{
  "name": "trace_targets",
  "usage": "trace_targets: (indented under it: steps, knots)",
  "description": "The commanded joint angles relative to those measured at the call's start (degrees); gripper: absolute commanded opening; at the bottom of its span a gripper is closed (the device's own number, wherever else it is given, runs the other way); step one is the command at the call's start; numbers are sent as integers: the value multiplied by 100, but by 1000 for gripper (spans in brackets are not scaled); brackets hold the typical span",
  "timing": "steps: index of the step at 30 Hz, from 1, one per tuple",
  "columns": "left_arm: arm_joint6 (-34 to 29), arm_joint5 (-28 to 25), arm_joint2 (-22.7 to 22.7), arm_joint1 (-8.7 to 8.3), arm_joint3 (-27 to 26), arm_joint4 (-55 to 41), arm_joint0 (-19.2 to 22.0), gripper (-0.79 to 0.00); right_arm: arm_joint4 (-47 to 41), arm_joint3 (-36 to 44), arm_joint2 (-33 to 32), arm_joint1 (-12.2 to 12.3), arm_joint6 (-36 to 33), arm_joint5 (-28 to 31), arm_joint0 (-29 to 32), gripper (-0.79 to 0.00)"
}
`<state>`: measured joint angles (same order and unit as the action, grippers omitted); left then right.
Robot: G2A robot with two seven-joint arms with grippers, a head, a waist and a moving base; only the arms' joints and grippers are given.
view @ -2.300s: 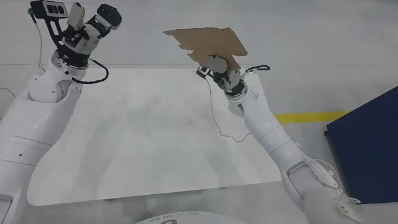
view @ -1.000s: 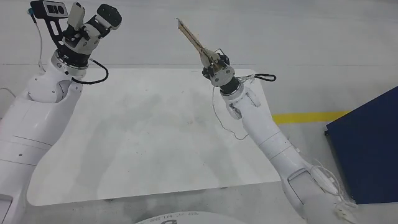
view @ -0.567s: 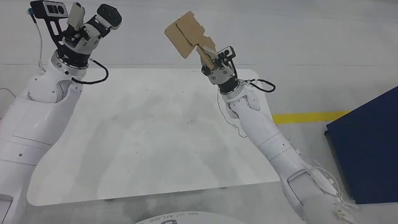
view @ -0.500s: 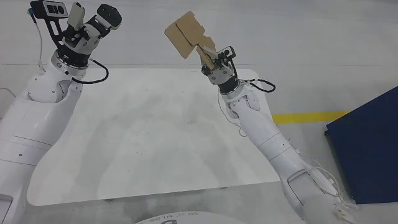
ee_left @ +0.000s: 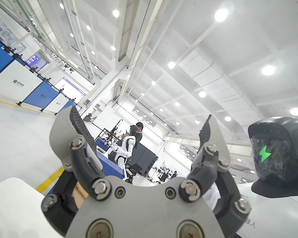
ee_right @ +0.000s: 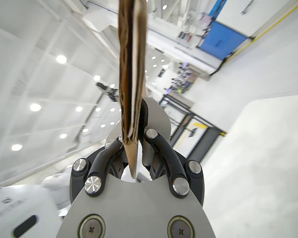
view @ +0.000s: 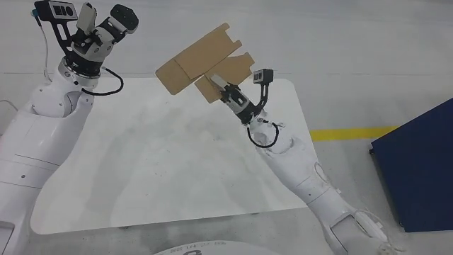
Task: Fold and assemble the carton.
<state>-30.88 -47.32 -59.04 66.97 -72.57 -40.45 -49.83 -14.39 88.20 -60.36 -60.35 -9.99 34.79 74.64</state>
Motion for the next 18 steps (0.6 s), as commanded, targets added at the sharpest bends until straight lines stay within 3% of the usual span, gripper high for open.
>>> trace_targets:
  steps: [1,10,12,14,18]
  knots:
    - [0,0,0,0,0,0,0,0,1273,95,16,-43,909,-297,84,-785]
    - [0,0,0,0,0,0,0,0,1384,117,24,-51,1018,-344,103,-785]
    - [-24,-101,-80,-33,103,789,36,0,1384,117,24,-51,1018,-344,103,-785]
    - [448,-248,-209,-48,211,2531,80,0,1473,169,-7,-55,1021,-394,132,-785]
    - [978,172,59,73,46,2733,-91,0,1713,352,-89,-74,1143,-404,278,-785]
